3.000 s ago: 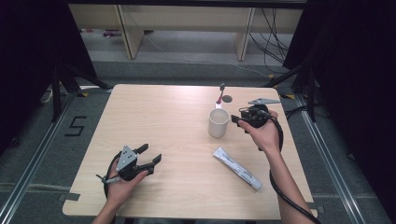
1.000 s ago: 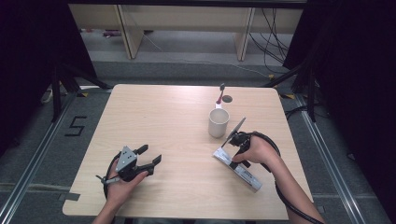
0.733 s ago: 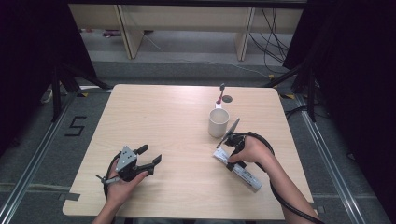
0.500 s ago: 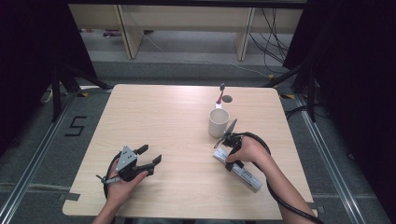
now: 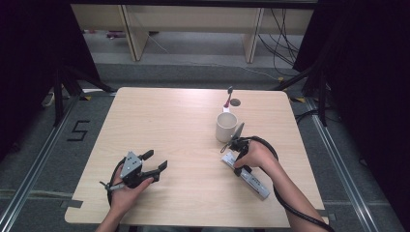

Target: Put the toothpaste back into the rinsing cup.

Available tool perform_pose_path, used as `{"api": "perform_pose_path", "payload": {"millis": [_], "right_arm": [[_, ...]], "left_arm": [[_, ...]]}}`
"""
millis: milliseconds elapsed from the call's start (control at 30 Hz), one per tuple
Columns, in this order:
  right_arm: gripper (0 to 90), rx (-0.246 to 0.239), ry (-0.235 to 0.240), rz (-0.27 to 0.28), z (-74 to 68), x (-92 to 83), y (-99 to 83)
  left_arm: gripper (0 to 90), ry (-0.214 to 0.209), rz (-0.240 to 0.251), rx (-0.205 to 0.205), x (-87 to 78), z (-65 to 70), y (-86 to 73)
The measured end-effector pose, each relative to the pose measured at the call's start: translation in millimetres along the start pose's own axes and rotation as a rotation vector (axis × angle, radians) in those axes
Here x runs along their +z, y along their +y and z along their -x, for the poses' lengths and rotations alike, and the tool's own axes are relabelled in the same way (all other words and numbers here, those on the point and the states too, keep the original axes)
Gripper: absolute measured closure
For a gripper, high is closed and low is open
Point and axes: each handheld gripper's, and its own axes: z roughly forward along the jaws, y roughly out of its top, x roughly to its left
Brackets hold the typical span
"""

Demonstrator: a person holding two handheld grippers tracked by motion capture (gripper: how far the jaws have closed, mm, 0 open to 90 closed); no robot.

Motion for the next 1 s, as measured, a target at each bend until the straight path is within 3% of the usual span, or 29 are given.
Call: {"api": "perform_pose_path", "payload": {"millis": [67,200,500,600,733,900,1000], "right_arm": [[55.5,0.019,-0.011,-0.007,-3.0,-0.3,0.1],[57.6,0.012,-0.028,-0.017,-3.7,-0.5,1.0],[67.9,0.028,-0.017,-0.008,-2.0,-3.3,-0.5],[72.2,0.013,-0.007,0.002,0.2,-5.0,-1.3],[74.5,0.030,0.020,0.028,2.1,-6.4,-4.7],[75.4,0.038,-0.004,0.056,3.9,-9.4,-8.1],[75.5,0.043,0.008,0.096,4.6,-17.2,-11.6]], "left_arm": [[28.5,-0.001,-0.001,0.001,0.1,0.0,0.0],[28.5,-0.002,0.002,0.001,0.1,0.4,-0.2],[28.4,-0.004,0.001,0.005,0.2,0.6,-0.1],[28.4,-0.004,0.002,0.004,0.1,0.6,-0.2],[28.4,-0.006,0.000,0.007,0.3,0.6,-0.1],[28.4,-0.004,0.000,0.006,-0.2,0.8,-0.1],[28.4,-0.002,-0.004,0.010,-0.2,0.9,0.0]]}}
